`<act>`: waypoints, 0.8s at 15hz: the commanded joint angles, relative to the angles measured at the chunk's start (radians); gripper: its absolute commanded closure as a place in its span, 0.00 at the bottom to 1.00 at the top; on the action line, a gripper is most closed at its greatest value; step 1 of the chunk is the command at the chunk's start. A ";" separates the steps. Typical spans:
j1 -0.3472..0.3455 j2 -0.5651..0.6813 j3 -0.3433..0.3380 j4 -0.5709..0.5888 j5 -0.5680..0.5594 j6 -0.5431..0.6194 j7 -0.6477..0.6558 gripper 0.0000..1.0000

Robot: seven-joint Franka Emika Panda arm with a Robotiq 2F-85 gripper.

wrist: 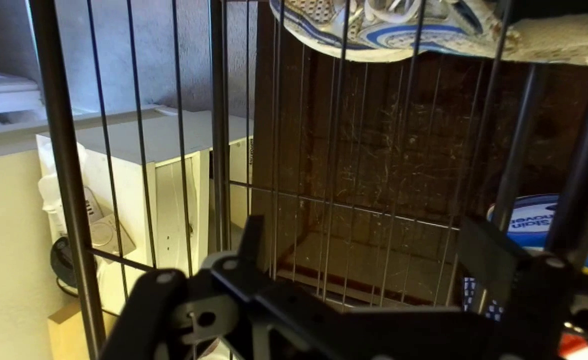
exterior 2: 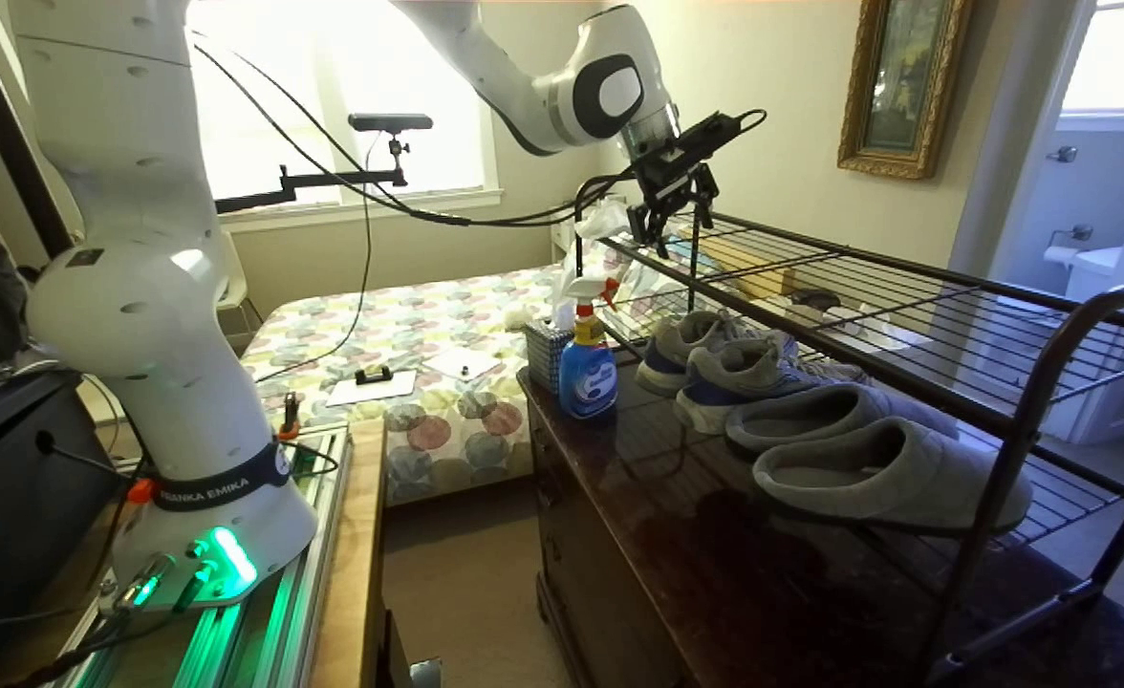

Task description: Move the rack backwards

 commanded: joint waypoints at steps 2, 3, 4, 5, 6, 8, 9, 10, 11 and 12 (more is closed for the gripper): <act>0.009 0.008 -0.010 -0.008 -0.066 0.021 0.059 0.00; 0.012 0.009 -0.011 -0.005 -0.075 0.025 0.072 0.00; 0.016 0.013 -0.013 0.001 -0.087 0.030 0.093 0.00; 0.021 0.016 -0.014 0.012 -0.104 0.019 0.114 0.00; 0.027 0.020 -0.015 0.026 -0.128 -0.003 0.125 0.00; 0.029 0.055 0.001 0.101 -0.120 -0.083 0.099 0.00; 0.033 0.066 0.000 0.126 -0.129 -0.121 0.098 0.00; 0.030 0.081 0.013 0.159 -0.092 -0.172 0.064 0.00; 0.028 0.096 0.021 0.189 -0.069 -0.219 0.042 0.00; 0.028 0.113 0.026 0.219 -0.058 -0.258 0.033 0.00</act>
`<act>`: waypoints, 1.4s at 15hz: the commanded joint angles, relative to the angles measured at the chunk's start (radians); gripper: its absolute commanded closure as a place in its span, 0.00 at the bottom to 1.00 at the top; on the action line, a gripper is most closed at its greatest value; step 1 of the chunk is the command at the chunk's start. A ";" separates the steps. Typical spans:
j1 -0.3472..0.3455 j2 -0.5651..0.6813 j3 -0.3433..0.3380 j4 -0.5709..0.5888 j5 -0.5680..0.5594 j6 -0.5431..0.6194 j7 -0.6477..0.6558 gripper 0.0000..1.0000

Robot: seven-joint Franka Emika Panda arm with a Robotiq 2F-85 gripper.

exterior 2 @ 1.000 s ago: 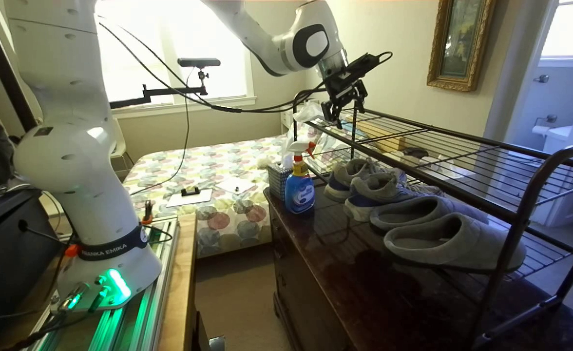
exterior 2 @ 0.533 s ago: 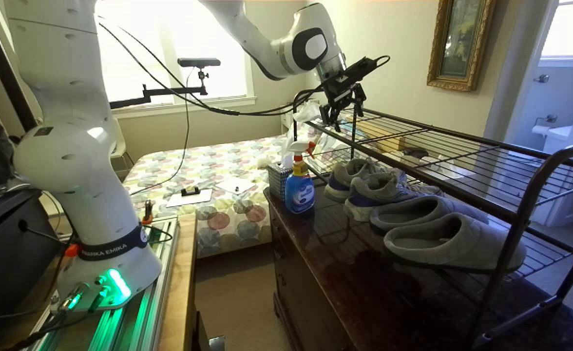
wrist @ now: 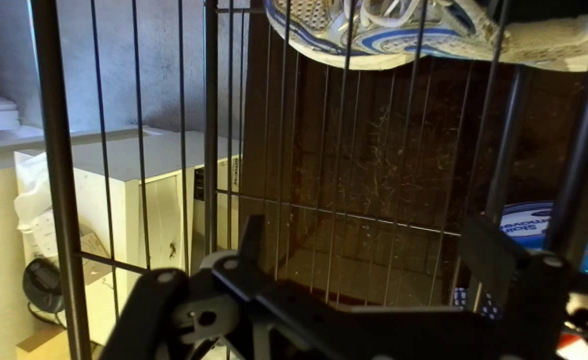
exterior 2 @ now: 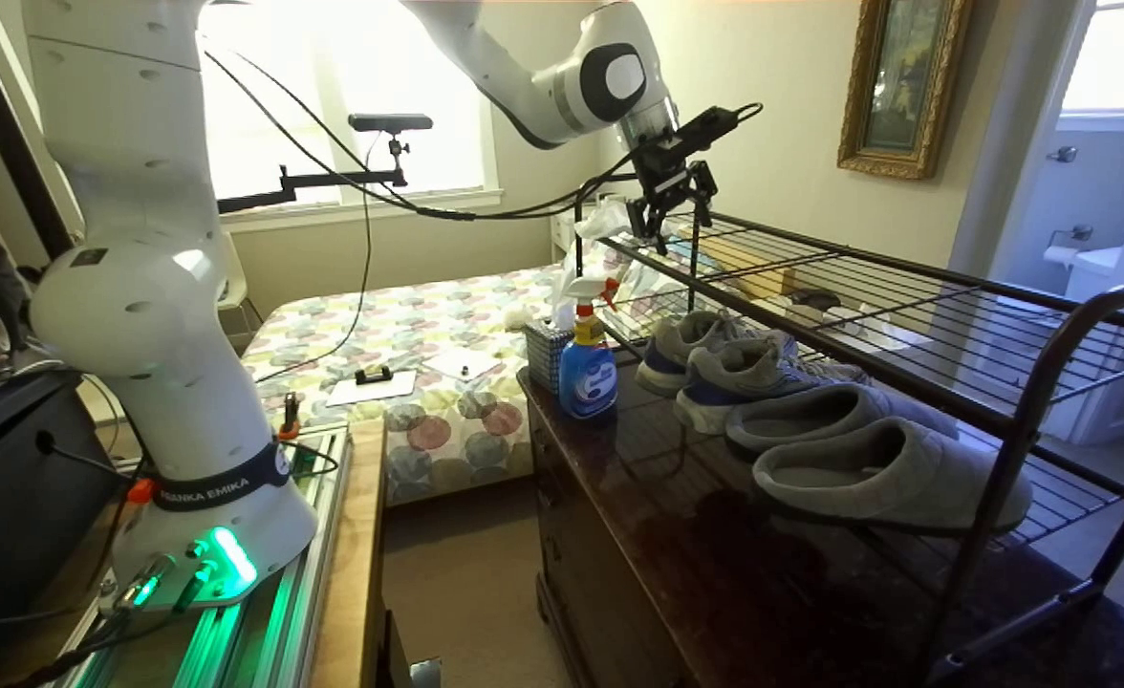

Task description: Move the rack backwards

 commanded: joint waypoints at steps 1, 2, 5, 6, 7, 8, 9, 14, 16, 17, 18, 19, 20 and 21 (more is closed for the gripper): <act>0.008 0.094 0.014 0.157 0.020 -0.162 -0.037 0.00; 0.008 0.109 0.016 0.181 0.023 -0.194 -0.035 0.00; 0.012 0.141 0.012 0.227 0.013 -0.212 -0.002 0.00; 0.013 0.147 0.011 0.236 0.014 -0.210 0.008 0.00; 0.014 0.151 0.010 0.240 0.015 -0.204 0.022 0.00; 0.016 0.156 0.010 0.241 0.012 -0.201 0.032 0.00; 0.017 0.158 0.010 0.236 0.011 -0.197 0.039 0.00; 0.019 0.169 0.015 0.224 0.015 -0.226 0.039 0.00; 0.019 0.172 0.015 0.227 0.016 -0.221 0.043 0.26; 0.019 0.171 0.015 0.229 0.014 -0.221 0.041 0.32; 0.019 0.172 0.015 0.233 0.014 -0.222 0.041 0.40; 0.020 0.173 0.015 0.238 0.012 -0.220 0.041 0.47; 0.020 0.175 0.014 0.242 0.011 -0.216 0.041 0.55; 0.020 0.177 0.014 0.247 0.010 -0.215 0.041 0.61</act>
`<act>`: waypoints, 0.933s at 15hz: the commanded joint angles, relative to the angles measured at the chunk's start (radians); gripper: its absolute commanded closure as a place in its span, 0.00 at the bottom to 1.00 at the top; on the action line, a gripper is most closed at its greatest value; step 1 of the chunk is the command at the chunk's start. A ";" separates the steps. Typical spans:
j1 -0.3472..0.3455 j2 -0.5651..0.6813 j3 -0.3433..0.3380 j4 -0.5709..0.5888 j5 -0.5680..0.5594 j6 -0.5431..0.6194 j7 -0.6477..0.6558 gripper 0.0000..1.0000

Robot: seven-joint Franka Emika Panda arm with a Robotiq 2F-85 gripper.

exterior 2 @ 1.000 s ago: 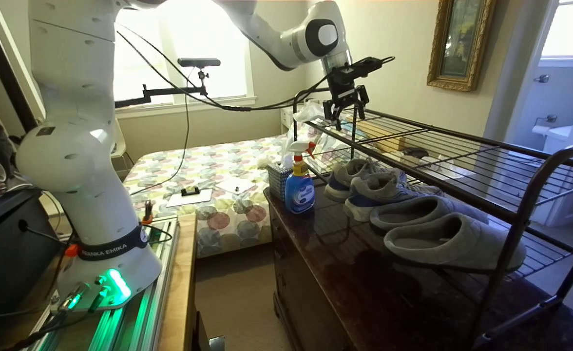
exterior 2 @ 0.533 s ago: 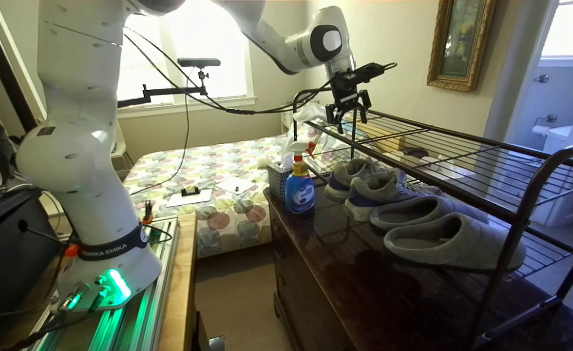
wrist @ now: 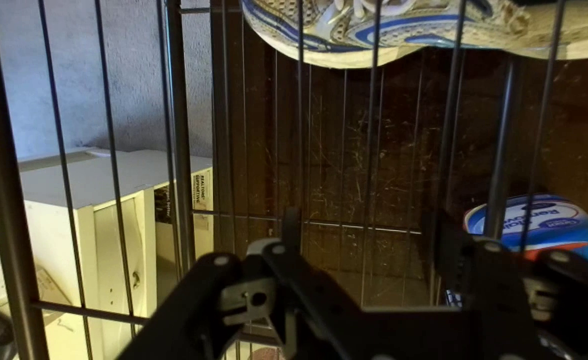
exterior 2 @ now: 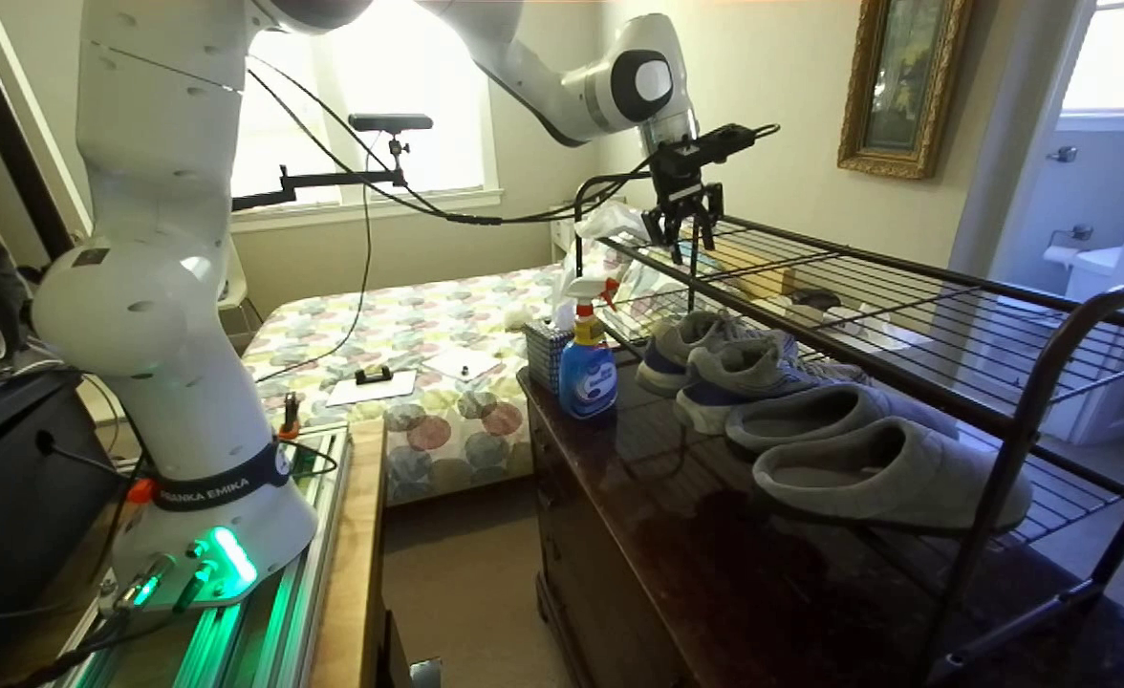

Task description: Move the rack backwards

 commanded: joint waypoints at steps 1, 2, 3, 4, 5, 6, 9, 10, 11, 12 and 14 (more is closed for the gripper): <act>0.010 0.024 0.000 0.031 0.006 -0.015 0.017 0.63; 0.013 0.025 -0.002 0.031 0.002 -0.008 0.025 0.64; 0.013 0.025 -0.002 0.033 0.003 -0.004 0.029 0.65; 0.015 0.026 -0.004 0.034 -0.002 0.001 0.038 0.66; 0.019 0.027 -0.007 0.036 -0.007 0.009 0.053 0.66; 0.020 0.028 -0.008 0.039 -0.008 0.014 0.066 0.66; 0.026 0.036 -0.013 0.051 -0.016 0.016 0.089 0.66; 0.030 0.040 -0.016 0.056 -0.019 0.014 0.100 0.66; 0.034 0.043 -0.019 0.060 -0.025 0.012 0.106 0.66; 0.038 0.046 -0.020 0.066 -0.030 0.007 0.112 0.66; 0.048 0.052 -0.026 0.075 -0.045 0.003 0.132 0.66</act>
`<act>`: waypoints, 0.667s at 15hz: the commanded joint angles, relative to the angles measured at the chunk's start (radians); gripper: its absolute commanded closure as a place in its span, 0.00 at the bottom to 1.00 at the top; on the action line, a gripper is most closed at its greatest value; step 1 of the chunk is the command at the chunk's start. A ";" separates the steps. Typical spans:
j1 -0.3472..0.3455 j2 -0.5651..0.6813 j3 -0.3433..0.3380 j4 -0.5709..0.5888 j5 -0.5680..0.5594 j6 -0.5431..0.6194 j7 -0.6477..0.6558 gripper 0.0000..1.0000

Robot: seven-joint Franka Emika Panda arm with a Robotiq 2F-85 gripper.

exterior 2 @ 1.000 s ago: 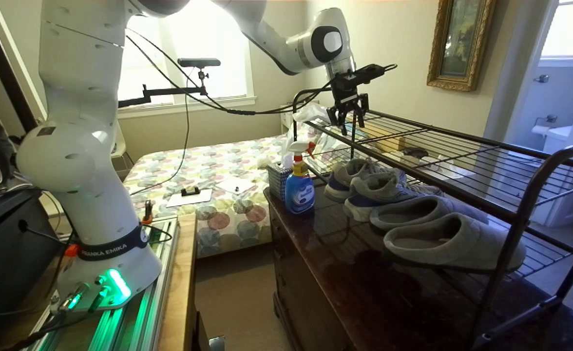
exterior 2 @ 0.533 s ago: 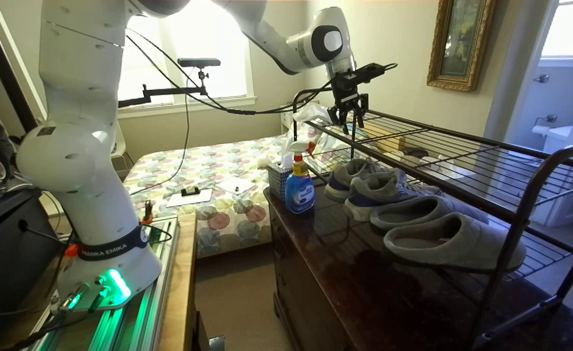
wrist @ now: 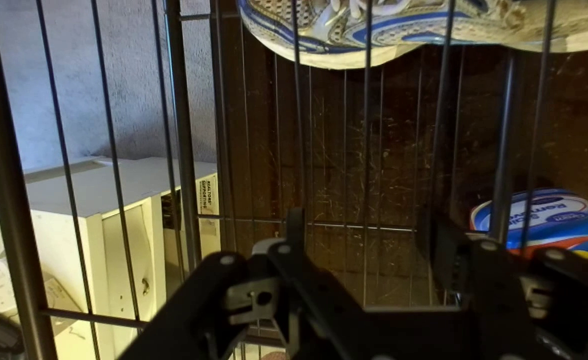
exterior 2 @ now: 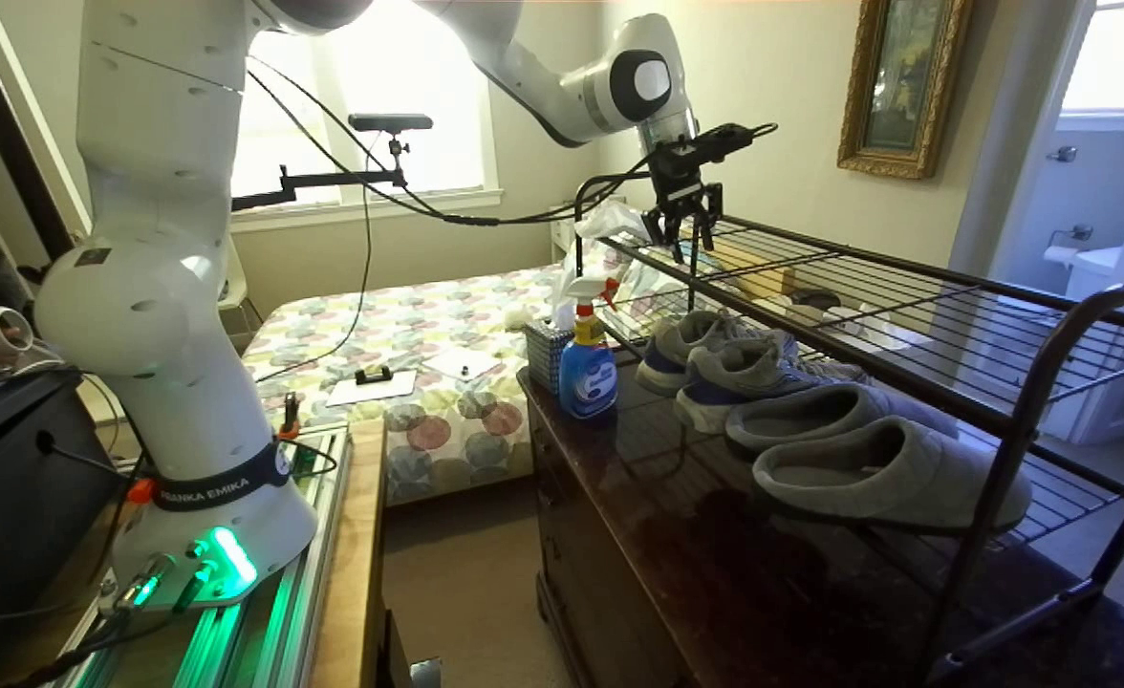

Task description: Move the rack backwards

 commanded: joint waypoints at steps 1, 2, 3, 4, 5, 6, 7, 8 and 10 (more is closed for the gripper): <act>0.034 0.055 -0.016 0.080 -0.036 -0.005 0.092 0.66; 0.037 0.061 -0.018 0.091 -0.038 -0.011 0.103 0.66; 0.040 0.065 -0.021 0.099 -0.040 -0.015 0.114 0.66; 0.042 0.073 -0.023 0.115 -0.038 -0.019 0.126 0.66; 0.046 0.082 -0.025 0.134 -0.034 -0.022 0.138 0.66; 0.049 0.088 -0.027 0.147 -0.036 -0.021 0.148 0.66; 0.052 0.096 -0.028 0.160 -0.039 -0.023 0.151 0.66; 0.055 0.103 -0.030 0.171 -0.042 -0.028 0.153 0.66; 0.056 0.109 -0.033 0.174 -0.044 -0.032 0.155 0.66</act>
